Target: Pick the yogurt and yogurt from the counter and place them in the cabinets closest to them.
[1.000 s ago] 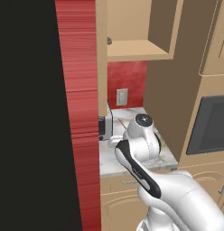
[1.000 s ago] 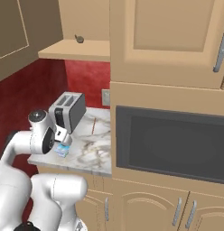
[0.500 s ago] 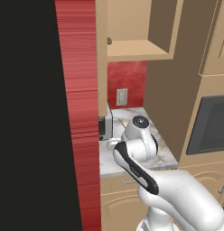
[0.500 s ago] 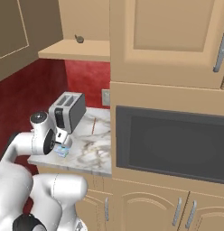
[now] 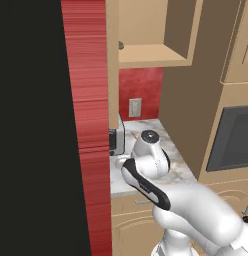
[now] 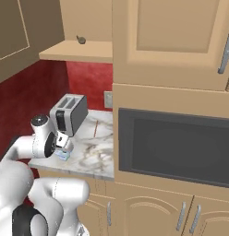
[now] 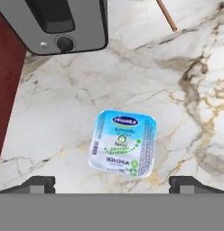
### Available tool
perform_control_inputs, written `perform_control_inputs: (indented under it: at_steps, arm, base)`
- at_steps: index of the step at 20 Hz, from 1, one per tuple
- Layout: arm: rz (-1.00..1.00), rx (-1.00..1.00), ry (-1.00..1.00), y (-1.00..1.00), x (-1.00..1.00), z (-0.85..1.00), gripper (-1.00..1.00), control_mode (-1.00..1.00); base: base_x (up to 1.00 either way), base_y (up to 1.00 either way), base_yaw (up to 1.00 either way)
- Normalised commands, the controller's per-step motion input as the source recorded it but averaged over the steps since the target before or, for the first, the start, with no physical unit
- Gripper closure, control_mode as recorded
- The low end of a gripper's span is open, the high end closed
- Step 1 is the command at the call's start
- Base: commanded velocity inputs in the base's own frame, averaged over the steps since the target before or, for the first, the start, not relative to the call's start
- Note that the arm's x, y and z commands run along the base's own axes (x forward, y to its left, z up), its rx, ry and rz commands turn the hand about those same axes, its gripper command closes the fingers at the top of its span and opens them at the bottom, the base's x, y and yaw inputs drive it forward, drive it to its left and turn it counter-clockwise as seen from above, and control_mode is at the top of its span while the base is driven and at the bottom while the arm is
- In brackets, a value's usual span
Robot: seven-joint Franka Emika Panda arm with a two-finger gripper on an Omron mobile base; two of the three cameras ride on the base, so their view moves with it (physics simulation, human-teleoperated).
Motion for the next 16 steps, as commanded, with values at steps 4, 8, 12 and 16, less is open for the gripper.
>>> perform_control_inputs:
  at_steps: [4,8,12,16]
  arm:
    - [0.0,-0.01,0.0,-0.11,0.01,-0.3,-1.0,-1.0]
    - [-0.05,-0.01,0.0,-0.08,0.0,-0.29,-1.0,-1.0]
    - [-0.07,0.0,0.0,-0.17,0.04,-0.24,-1.0,-1.0]
    - [-0.06,0.0,0.0,-0.14,0.17,-0.21,-1.0,-1.0]
  base:
    - [0.0,0.0,0.0]
    - [0.0,0.0,0.0]
    - [0.0,0.0,0.0]
    - [0.0,0.0,0.0]
